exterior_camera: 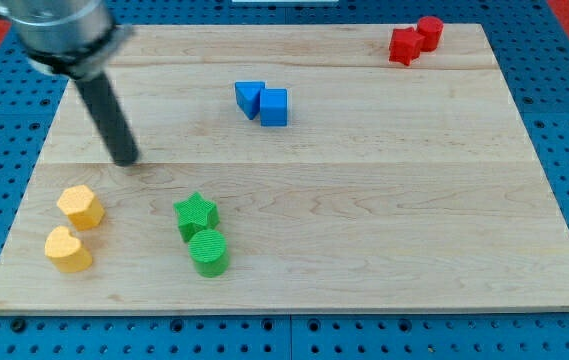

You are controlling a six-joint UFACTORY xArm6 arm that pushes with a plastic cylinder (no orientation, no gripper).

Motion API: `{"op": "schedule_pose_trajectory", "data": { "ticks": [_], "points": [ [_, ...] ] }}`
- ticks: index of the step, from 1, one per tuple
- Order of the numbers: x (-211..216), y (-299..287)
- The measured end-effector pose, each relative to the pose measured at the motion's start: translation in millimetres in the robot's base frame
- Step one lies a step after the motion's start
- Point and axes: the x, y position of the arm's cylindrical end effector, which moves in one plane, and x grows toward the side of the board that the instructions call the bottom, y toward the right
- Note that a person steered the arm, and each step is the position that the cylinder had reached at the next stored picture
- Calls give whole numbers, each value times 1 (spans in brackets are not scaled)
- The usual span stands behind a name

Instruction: Push the red blocks downwards

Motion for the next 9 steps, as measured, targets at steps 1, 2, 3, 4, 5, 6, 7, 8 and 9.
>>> {"op": "schedule_pose_trajectory", "data": {
  "ticks": [1,2,3,4,5,6,7,8,9],
  "points": [
    [1,105],
    [-28,216],
    [-70,323],
    [-129,400],
    [-171,415],
    [-189,424],
    [-207,430],
    [-225,429],
    [-242,425]
  ]
}}
